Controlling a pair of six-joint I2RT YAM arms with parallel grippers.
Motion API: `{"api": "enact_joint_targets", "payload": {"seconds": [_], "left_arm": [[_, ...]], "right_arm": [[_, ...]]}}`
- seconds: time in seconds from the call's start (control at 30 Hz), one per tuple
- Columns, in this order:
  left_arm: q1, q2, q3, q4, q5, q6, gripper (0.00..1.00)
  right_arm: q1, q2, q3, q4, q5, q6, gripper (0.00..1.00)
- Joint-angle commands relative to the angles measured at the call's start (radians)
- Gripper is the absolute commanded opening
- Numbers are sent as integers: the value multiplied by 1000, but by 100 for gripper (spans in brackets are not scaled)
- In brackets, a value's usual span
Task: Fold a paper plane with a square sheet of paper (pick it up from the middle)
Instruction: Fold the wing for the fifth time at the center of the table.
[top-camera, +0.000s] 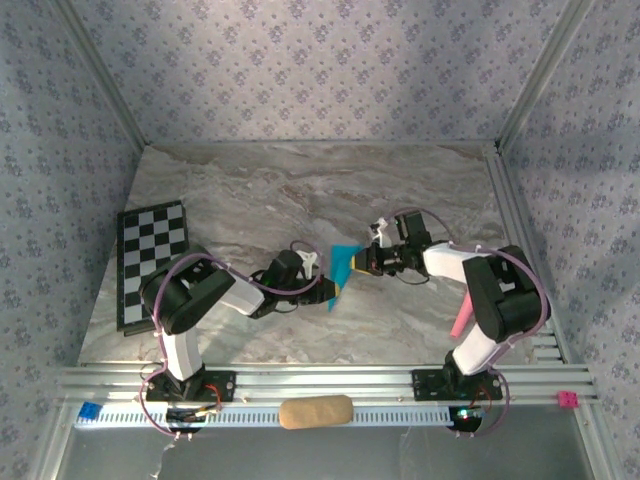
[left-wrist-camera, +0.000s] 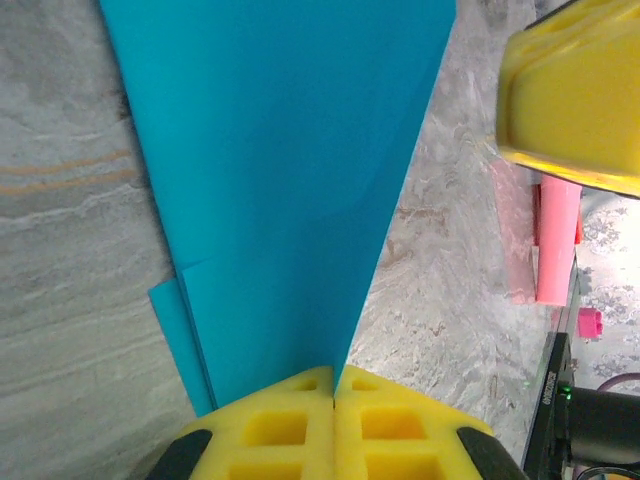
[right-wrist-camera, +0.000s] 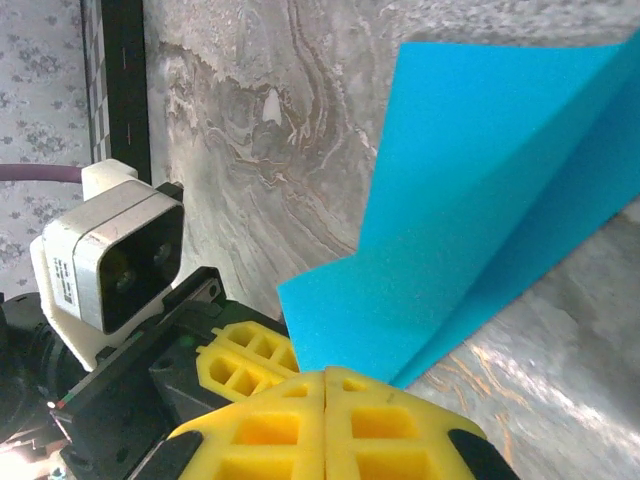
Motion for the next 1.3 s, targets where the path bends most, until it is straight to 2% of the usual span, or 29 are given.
{"api": "enact_joint_targets", "payload": {"seconds": [0.0, 0.47, 1.27], "left_arm": [[8, 36, -28, -21, 8, -50, 0], [10, 68, -69, 30, -27, -150, 0], [11, 68, -63, -56, -53, -153, 0]], "right_arm": [[13, 45, 37, -36, -30, -45, 7], [43, 169, 135, -50, -41, -66, 5], [74, 331, 219, -84, 50, -43, 6]]}}
